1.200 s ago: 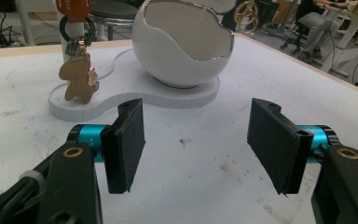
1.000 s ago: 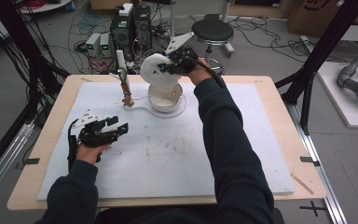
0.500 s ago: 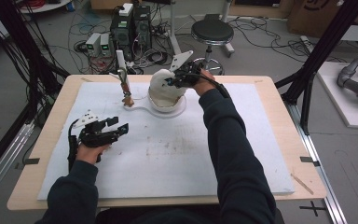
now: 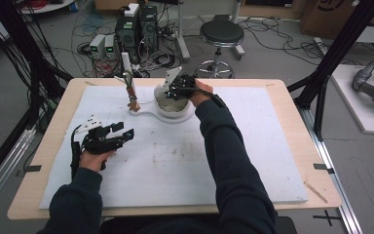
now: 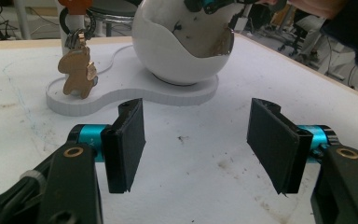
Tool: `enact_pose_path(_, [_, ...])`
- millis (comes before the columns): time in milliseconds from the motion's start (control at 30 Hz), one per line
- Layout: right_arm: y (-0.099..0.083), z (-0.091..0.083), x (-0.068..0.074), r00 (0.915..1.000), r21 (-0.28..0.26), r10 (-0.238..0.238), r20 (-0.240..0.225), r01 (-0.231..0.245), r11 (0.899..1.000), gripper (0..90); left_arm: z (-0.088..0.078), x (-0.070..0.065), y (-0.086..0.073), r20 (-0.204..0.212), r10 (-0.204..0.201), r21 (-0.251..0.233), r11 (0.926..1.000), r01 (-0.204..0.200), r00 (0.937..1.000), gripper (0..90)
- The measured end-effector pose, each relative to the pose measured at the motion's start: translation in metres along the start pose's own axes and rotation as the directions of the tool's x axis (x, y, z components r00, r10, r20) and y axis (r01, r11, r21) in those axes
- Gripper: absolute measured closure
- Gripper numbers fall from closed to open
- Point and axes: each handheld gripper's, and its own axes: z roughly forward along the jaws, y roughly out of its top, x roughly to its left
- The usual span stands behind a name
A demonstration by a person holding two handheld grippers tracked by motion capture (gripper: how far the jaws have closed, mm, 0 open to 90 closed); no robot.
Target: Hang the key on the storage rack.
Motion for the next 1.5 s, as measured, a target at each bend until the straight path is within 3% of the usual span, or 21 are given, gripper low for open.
enact_pose_path(167, [-0.011, -0.001, 0.003, 0.9966, -0.040, 0.072, -0.040, -0.074, 0.996, 72.0, 0.000, 0.000, 0.000, 0.002, -0.009, -0.006, 0.9999, 0.009, 1.0000, 36.4])
enact_pose_path(233, [-0.016, -0.002, 0.002, 0.9856, -0.069, 0.160, -0.056, -0.163, 0.984, 55.9, -0.001, 0.000, 0.000, 0.000, -0.010, -0.009, 0.9999, 0.010, 1.0000, 36.4])
enact_pose_path(333, [-0.026, -0.011, 0.001, 0.9517, -0.125, 0.289, -0.103, -0.301, 0.945, 45.4, -0.001, 0.001, 0.000, -0.004, -0.014, -0.014, 0.9998, 0.014, 0.9999, 36.3])
enact_pose_path(400, [-0.037, -0.025, 0.003, 0.9313, -0.175, 0.349, -0.104, -0.363, 0.915, 40.1, -0.002, 0.002, 0.001, -0.008, -0.017, -0.023, 0.9996, 0.017, 0.9998, 35.7])
enact_pose_path(433, [-0.042, -0.030, 0.003, 0.9250, -0.182, 0.363, -0.112, -0.378, 0.908, 38.7, -0.003, 0.002, 0.001, -0.017, -0.012, -0.032, 0.9994, 0.011, 0.9998, 34.9])
enact_pose_path(533, [-0.061, -0.048, -0.001, 0.8734, -0.140, 0.461, -0.157, -0.482, 0.865, 32.0, -0.004, 0.001, 0.005, -0.042, -0.002, -0.063, 0.9980, 0.000, 0.9991, 29.2])
enact_pose_path(633, [-0.079, -0.066, 0.007, 0.8639, -0.175, 0.487, -0.127, -0.503, 0.846, 32.4, -0.005, 0.001, 0.009, -0.065, 0.026, -0.080, 0.9963, -0.031, 0.9975, 21.9])
enact_pose_path(700, [-0.093, -0.077, 0.012, 0.8445, -0.196, 0.521, -0.125, -0.535, 0.821, 31.0, -0.006, 0.002, 0.009, -0.068, 0.024, -0.084, 0.9961, -0.029, 0.9974, 21.9])
enact_pose_path(733, [-0.103, -0.086, 0.014, 0.8264, -0.168, 0.549, -0.124, -0.563, 0.809, 28.8, -0.006, 0.003, 0.009, -0.069, 0.027, -0.082, 0.9961, -0.033, 0.9972, 21.9])
enact_pose_path(800, [-0.109, -0.091, 0.017, 0.8270, -0.192, 0.550, -0.115, -0.562, 0.805, 28.9, -0.005, 0.003, 0.009, -0.073, 0.026, -0.077, 0.9966, -0.031, 0.9970, 21.9])
enact_pose_path(833, [-0.114, -0.096, 0.019, 0.8205, -0.194, 0.560, -0.113, -0.571, 0.798, 28.7, -0.005, 0.004, 0.009, -0.074, 0.028, -0.072, 0.9969, -0.033, 0.9969, 22.0])
enact_pose_path(867, [-0.123, -0.106, 0.022, 0.8012, -0.177, 0.589, -0.106, -0.598, 0.782, 28.2, -0.004, 0.004, 0.009, -0.073, 0.028, -0.071, 0.9969, -0.033, 0.9969, 22.0])
enact_pose_path(900, [-0.123, -0.106, 0.022, 0.8012, -0.177, 0.589, -0.106, -0.598, 0.782, 28.2, -0.004, 0.004, 0.008, -0.074, 0.028, -0.072, 0.9968, -0.033, 0.9969, 22.0])
enact_pose_path(1000, [-0.137, -0.122, 0.033, 0.7818, -0.196, 0.618, -0.082, -0.621, 0.759, 27.6, -0.004, 0.005, 0.008, -0.079, 0.028, -0.070, 0.9970, -0.033, 0.9965, 22.0])
enact_pose_path(1133, [-0.159, -0.143, 0.059, 0.7788, -0.210, 0.627, -0.012, -0.615, 0.760, 26.5, -0.002, 0.005, 0.010, -0.084, 0.028, -0.079, 0.9962, -0.035, 0.9960, 21.2])
enact_pose_path(1200, [-0.168, -0.152, 0.070, 0.7674, -0.203, 0.641, 0.013, -0.626, 0.753, 25.1, -0.001, 0.004, 0.011, -0.079, 0.039, -0.076, 0.9961, -0.045, 0.9961, 18.6])
enact_pose_path(1300, [-0.186, -0.165, 0.086, 0.7456, -0.217, 0.665, 0.042, -0.643, 0.734, 24.3, 0.000, 0.003, 0.011, -0.075, 0.051, -0.063, 0.9965, -0.056, 0.9958, 18.6])
enact_pose_path(1333, [-0.193, -0.171, 0.092, 0.7294, -0.228, 0.682, 0.048, -0.657, 0.718, 23.9, 0.000, 0.003, 0.011, -0.074, 0.053, -0.060, 0.9965, -0.058, 0.9958, 18.6])
enact_pose_path(1400, [-0.204, -0.177, 0.098, 0.7156, -0.238, 0.696, 0.060, -0.667, 0.706, 23.3, 0.000, 0.002, 0.011, -0.073, 0.057, -0.058, 0.9965, -0.061, 0.9957, 18.6])
enact_pose_path(1467, [-0.216, -0.184, 0.104, 0.6903, -0.247, 0.720, 0.072, -0.687, 0.683, 22.3, 0.000, 0.001, 0.011, -0.074, 0.057, -0.059, 0.9963, -0.062, 0.9956, 18.7])
enact_pose_path(1500, [-0.220, -0.186, 0.107, 0.6842, -0.251, 0.725, 0.079, -0.690, 0.679, 22.0, 0.000, 0.001, 0.011, -0.074, 0.058, -0.059, 0.9963, -0.063, 0.9955, 18.6])
